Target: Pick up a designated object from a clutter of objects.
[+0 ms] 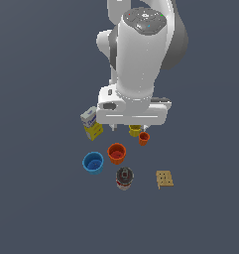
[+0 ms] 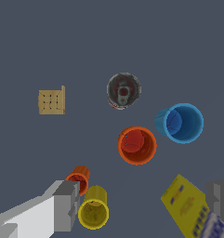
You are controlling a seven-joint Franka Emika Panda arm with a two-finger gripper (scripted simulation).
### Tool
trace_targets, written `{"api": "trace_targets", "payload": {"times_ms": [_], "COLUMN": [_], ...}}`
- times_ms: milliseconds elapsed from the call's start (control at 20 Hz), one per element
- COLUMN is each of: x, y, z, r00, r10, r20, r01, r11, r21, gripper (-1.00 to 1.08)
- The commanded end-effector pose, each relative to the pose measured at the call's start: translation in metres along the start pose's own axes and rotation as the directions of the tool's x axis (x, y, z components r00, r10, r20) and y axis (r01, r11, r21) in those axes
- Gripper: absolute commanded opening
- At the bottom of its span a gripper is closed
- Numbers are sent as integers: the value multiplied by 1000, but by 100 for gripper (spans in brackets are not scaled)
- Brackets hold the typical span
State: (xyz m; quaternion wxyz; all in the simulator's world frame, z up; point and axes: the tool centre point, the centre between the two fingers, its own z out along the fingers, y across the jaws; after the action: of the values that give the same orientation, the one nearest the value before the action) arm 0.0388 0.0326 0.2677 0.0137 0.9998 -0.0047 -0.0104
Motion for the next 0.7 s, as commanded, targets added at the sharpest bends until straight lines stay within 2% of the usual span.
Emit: {"api": "trace_targets", "payload": {"times_ms": [0,650], "x": [13,74], "y": [-13,-100], "z": [13,108], "r00": [1000,1000], "r10": [-2,-5], "r20": [-2,-15], "r01": [2,5], "r11": [1000,1000], "r21": [-2,5], "gripper": [100,100]}}
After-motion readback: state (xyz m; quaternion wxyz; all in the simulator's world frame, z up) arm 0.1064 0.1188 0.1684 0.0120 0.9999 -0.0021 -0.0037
